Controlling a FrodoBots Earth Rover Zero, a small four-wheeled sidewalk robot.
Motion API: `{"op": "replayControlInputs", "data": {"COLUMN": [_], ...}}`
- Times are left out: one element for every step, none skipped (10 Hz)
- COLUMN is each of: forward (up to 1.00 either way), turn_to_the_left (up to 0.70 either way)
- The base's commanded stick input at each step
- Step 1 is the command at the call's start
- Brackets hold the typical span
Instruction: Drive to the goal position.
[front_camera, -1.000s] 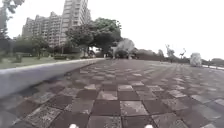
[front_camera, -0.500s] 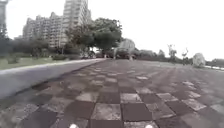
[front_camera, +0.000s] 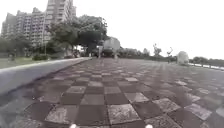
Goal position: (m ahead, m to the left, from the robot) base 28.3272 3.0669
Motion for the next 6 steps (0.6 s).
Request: {"op": "replayControlInputs", "data": {"forward": [1.00, 1.00, 1.00, 1.00, 1.00, 1.00], "turn_to_the_left": [0.00, 0.00, 0.00, 0.00, 0.00, 0.00]}}
